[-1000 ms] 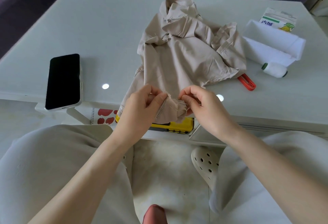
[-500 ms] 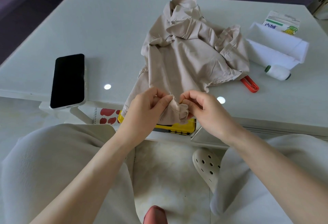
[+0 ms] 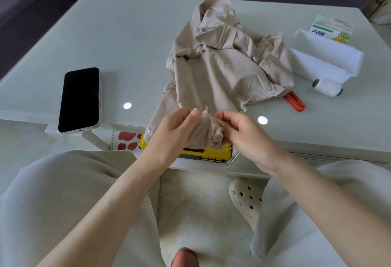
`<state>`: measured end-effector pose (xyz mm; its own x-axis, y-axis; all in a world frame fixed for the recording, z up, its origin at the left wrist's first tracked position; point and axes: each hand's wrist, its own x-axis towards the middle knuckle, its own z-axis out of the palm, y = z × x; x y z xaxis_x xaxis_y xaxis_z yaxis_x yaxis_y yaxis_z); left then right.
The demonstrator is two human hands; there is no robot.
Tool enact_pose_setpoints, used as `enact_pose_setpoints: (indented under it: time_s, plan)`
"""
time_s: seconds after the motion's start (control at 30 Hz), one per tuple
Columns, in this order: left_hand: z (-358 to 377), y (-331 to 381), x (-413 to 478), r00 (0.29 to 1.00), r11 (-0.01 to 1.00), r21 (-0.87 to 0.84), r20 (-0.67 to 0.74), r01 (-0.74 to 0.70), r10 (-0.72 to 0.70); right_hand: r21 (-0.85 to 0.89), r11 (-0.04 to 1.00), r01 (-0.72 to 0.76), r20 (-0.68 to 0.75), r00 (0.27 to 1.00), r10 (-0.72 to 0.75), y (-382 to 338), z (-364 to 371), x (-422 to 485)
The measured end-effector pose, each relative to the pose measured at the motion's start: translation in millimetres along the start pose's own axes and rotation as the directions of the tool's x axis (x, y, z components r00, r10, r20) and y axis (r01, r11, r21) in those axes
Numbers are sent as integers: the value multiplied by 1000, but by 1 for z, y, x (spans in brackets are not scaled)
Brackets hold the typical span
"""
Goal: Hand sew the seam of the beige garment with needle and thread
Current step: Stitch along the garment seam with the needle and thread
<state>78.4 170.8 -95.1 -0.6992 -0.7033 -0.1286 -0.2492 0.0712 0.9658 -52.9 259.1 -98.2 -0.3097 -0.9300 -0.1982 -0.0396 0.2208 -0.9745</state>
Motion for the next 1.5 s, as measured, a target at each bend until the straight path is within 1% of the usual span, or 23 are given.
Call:
enact_pose_setpoints:
  time_s: [0.07, 0.2, 0.4, 0.5, 0.6, 0.77, 0.87, 0.97, 1.07, 1.13, 1.17, 1.23, 1.27, 1.33, 1.4, 1.47, 1.5]
  plan:
    - [0, 4, -2, 999, 999, -32, 27, 22, -21, 17, 1000, -15, -12, 1000, 15, 0, -1, 1]
    - [2, 7, -2, 998, 996, -80, 38, 45, -42, 20, 999, -27, -5, 1000, 27, 2, 0, 2]
    - [-1, 7, -4, 999, 991, -132, 50, 28, -21, 73, 997, -28, 9, 1000, 28, 3, 3, 2]
    - [0, 7, -3, 1000, 984, -174, 11, 27, -26, 78, 997, -25, -13, 1000, 26, 4, 3, 2]
    - [0, 8, -3, 998, 976, -209, -20, 57, -62, 94, 996, -10, -48, 999, 15, 5, 2, 3]
    - [0, 6, -2, 995, 970, -224, -8, 92, -96, 91, 995, 30, -58, 998, -24, 5, -1, 3]
    - [5, 8, -3, 996, 976, -202, 9, 84, -84, 83, 995, 49, -71, 997, -43, 5, 1, 2]
    - [7, 6, -3, 997, 982, -176, -24, 62, -67, 103, 992, 67, -88, 994, -58, 4, 2, 1]
    - [8, 2, -2, 996, 988, -150, -65, 43, -53, 126, 991, 45, -93, 995, -33, 6, 4, 2]
    - [9, 0, -2, 995, 988, -153, -90, 30, -44, 70, 996, 61, -140, 989, -51, 7, 5, 2]
    - [8, -1, -1, 994, 988, -153, -104, 23, -39, 30, 995, 96, -184, 979, -89, 7, 5, 1]
    - [8, -4, 0, 992, 991, -130, -119, 13, -28, -59, 976, 209, -242, 946, -217, 4, 2, 0]
    - [7, -6, 1, 993, 992, -121, -118, 15, -30, -106, 958, 267, -242, 927, -286, 2, 0, -2]
    - [8, -7, 2, 991, 992, -122, -123, 29, -44, -223, 907, 356, -195, 896, -400, 1, -4, -4]
    - [9, -8, 2, 991, 993, -112, -123, 45, -58, -371, 830, 417, -122, 864, -488, 3, -2, -4]
    - [9, -7, 2, 992, 993, -100, -111, 55, -66, -481, 747, 460, -67, 830, -554, 7, 1, -3]
    - [9, -7, 2, 992, 994, -91, -105, 57, -67, -509, 717, 476, -50, 815, -577, 8, 2, -3]
